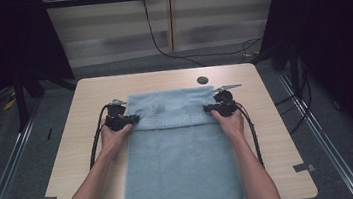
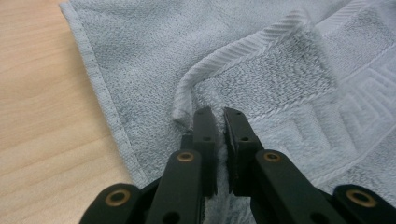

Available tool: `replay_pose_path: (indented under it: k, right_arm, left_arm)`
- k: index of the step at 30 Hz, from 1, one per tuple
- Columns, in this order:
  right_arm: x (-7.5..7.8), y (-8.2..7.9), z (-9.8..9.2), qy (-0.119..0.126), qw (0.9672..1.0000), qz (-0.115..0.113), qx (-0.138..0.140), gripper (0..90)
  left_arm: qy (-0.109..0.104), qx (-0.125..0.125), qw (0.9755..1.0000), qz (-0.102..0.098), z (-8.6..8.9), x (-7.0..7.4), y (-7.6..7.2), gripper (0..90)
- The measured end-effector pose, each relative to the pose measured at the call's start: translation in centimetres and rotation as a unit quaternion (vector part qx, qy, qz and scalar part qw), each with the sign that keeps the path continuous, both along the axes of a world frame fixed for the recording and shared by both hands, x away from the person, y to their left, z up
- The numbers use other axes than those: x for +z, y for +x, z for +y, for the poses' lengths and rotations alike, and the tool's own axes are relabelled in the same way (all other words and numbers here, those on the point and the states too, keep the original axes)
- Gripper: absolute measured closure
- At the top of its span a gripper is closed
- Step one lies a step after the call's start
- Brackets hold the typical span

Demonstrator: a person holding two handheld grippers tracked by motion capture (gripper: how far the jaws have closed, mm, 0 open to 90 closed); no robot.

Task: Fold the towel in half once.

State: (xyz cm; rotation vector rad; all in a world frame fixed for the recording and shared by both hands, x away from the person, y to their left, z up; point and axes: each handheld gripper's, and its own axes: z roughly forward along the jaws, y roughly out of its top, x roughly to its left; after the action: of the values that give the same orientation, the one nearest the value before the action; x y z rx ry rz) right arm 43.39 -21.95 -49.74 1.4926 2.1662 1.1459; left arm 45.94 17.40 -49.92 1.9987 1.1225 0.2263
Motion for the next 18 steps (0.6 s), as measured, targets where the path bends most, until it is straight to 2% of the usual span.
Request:
replay_pose_path:
  k: [2, 6, 9, 13, 15, 18]
  right_arm:
    - [0.5, -0.1, -0.4, 0.005, 1.0, -0.005, 0.0, 85.0]
    - [2.7, -0.6, -1.2, 0.029, 0.999, -0.035, -0.002, 85.1]
    - [5.2, -1.0, -1.7, 0.039, 0.9972, -0.064, 0.006, 85.4]
    - [8.8, -1.6, -2.2, 0.039, 0.9937, -0.104, 0.012, 85.5]
    - [10.5, -2.0, -2.3, 0.046, 0.9913, -0.122, 0.015, 85.5]
    - [12.4, -2.9, -2.5, 0.057, 0.9875, -0.146, 0.017, 85.5]
  left_arm:
    - [-0.018, 0.009, 0.9998, -0.008, 0.3, 0.8, -0.1, 84.4]
    - [-0.04, -0.004, 0.9984, -0.041, 1.2, 3.7, -0.6, 84.5]
    - [-0.063, -0.012, 0.9958, -0.066, 1.6, 6.4, -0.8, 84.4]
    - [-0.078, -0.021, 0.9916, -0.101, 1.7, 9.6, -1.5, 84.4]
    - [-0.084, -0.033, 0.9894, -0.114, 1.8, 10.9, -2.0, 84.4]
    - [-0.091, -0.033, 0.9869, -0.129, 2.0, 12.3, -2.8, 84.4]
